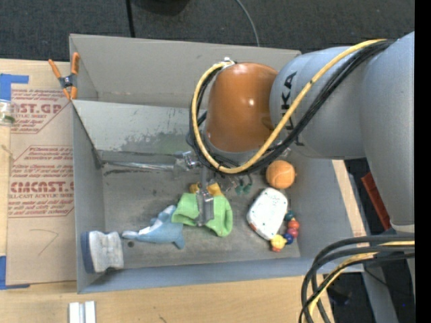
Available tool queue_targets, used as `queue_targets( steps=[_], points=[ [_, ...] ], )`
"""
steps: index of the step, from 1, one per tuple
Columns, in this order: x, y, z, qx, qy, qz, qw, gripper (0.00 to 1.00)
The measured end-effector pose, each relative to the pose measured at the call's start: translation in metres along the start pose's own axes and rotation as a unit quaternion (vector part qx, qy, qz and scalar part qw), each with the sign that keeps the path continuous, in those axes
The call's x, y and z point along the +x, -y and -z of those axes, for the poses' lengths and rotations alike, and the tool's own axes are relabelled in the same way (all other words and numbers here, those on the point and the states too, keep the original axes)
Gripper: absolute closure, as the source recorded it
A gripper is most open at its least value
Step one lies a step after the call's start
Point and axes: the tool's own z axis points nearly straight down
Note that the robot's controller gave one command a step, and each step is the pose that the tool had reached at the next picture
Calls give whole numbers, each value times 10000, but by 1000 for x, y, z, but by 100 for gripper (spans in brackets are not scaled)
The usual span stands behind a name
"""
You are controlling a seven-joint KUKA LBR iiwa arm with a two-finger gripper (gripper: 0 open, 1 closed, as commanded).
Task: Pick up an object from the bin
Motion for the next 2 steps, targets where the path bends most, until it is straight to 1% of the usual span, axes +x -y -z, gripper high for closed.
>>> queue_targets(
  steps=[1, 2],
  points=[
    [25, 11, -85, -3, 2, 1099, 9939, 100],
    [25, 11, -85, -3, 2, 1099, 9939, 100]
  ],
)
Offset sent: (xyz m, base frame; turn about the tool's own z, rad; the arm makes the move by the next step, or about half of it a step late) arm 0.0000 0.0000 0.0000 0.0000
